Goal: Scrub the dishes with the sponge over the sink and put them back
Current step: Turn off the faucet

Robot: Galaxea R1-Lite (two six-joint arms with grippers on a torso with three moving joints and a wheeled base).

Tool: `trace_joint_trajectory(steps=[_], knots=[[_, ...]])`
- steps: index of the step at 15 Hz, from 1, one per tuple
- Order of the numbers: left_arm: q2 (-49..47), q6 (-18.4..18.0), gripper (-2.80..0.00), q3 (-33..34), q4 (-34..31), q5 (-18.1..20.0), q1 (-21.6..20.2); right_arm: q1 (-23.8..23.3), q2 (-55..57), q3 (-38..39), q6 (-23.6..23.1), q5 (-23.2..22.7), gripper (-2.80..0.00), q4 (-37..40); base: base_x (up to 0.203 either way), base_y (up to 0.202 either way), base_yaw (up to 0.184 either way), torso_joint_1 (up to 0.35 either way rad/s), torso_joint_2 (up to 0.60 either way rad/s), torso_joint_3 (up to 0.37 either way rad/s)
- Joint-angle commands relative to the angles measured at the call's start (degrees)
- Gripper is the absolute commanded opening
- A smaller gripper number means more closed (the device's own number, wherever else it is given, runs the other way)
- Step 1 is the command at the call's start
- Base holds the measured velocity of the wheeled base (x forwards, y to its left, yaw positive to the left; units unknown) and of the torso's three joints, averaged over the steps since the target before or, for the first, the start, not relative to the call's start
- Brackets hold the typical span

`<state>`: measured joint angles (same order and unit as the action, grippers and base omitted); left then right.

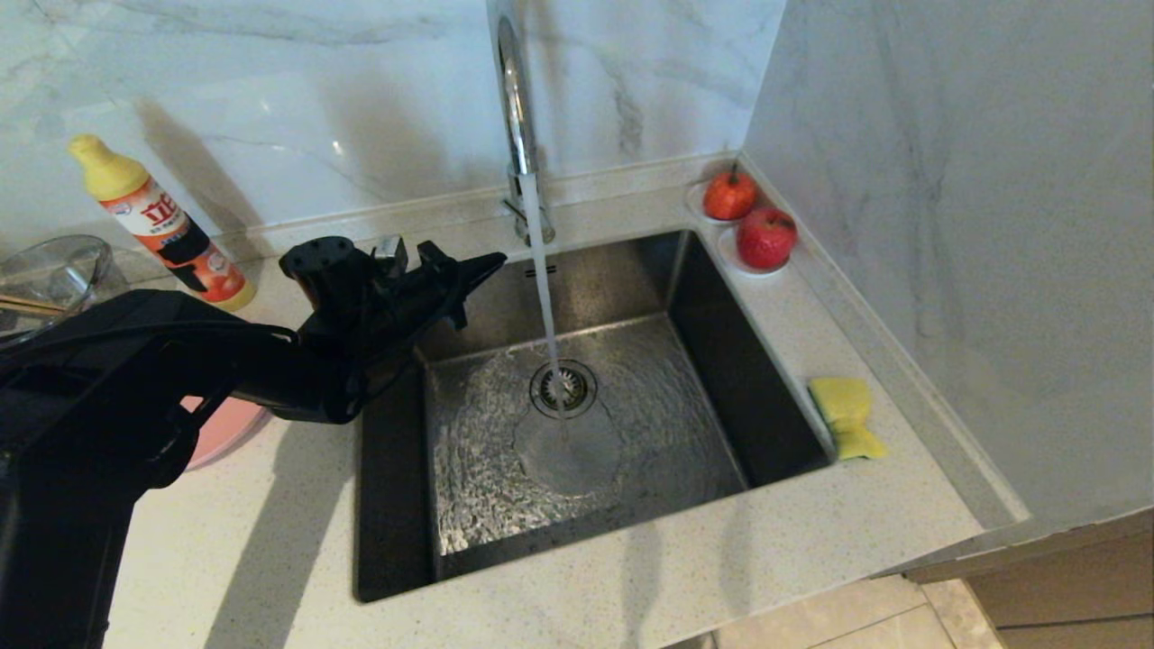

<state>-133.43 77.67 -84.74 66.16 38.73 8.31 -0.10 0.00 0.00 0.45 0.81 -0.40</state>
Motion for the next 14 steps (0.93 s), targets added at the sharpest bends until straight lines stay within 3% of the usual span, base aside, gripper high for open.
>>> trace_joint_trajectory(steps=[1, 5, 9, 14], knots=[[0.98, 1.48, -2.8, 0.56, 1.96, 1.66, -0.05, 0.01, 0.09, 0.0, -0.01, -0.02, -2.8, -0.04, 0.0, 0.0, 0.0, 0.0, 0.0, 0.0], [-0.27, 2.28, -2.8, -1.29, 1.97, 2.93, 0.04, 0.01, 0.09, 0.0, -0.01, -0.06, -2.8, -0.04, 0.0, 0.0, 0.0, 0.0, 0.0, 0.0], [-0.45, 5.85, -2.8, -4.76, 2.13, 4.73, 0.04, 0.01, 0.09, 0.0, -0.01, -0.02, -2.8, -0.04, 0.0, 0.0, 0.0, 0.0, 0.0, 0.0], [-0.92, 6.48, -2.8, -8.57, 1.38, 5.15, 0.38, 0.01, 0.09, 0.0, -0.01, -0.02, -2.8, -0.04, 0.0, 0.0, 0.0, 0.0, 0.0, 0.0]])
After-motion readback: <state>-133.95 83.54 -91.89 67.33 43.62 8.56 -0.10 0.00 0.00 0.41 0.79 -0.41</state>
